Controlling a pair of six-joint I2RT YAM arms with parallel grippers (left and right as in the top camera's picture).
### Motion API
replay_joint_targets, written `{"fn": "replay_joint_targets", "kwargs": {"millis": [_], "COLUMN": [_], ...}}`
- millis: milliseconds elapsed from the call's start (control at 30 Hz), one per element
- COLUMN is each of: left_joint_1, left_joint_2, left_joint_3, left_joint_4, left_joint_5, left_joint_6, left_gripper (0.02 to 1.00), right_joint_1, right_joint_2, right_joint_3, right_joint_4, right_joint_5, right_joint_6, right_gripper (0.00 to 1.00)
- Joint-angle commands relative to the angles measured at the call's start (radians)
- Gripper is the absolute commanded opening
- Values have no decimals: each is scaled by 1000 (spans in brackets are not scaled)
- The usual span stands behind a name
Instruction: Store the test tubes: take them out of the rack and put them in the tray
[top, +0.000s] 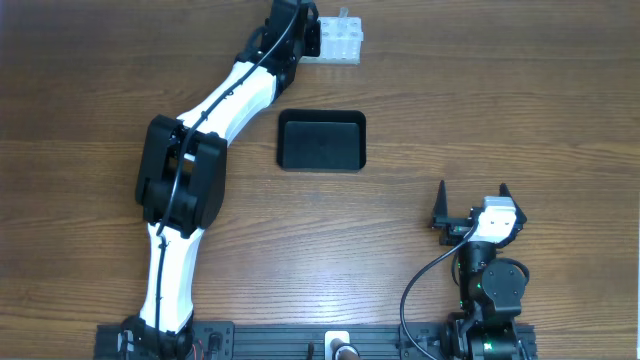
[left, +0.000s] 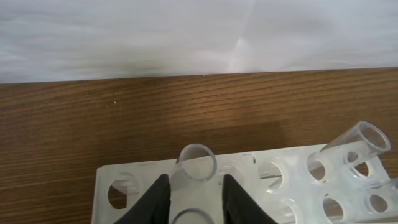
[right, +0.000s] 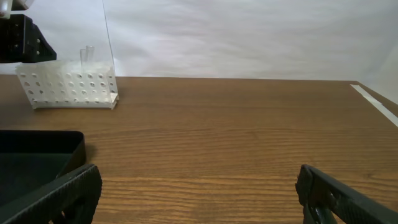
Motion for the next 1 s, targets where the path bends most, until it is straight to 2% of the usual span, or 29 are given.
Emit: {"fn": "replay_joint_targets", "kwargs": {"millis": [33, 1000], "left_joint_1": [7, 4], "left_joint_2": [19, -58], "left_joint_3": [21, 21], "left_joint_4": [8, 22], "left_joint_5": [-4, -8], "left_joint_6": [-1, 0], "left_gripper": [198, 172], "right_joint_1": [-8, -8], "right_joint_2": [-9, -9], "right_joint_3": [-5, -5], "right_joint_4": [-5, -5], "right_joint_5": [-8, -8], "right_joint_6": [-4, -5], "right_gripper": [991, 993]}}
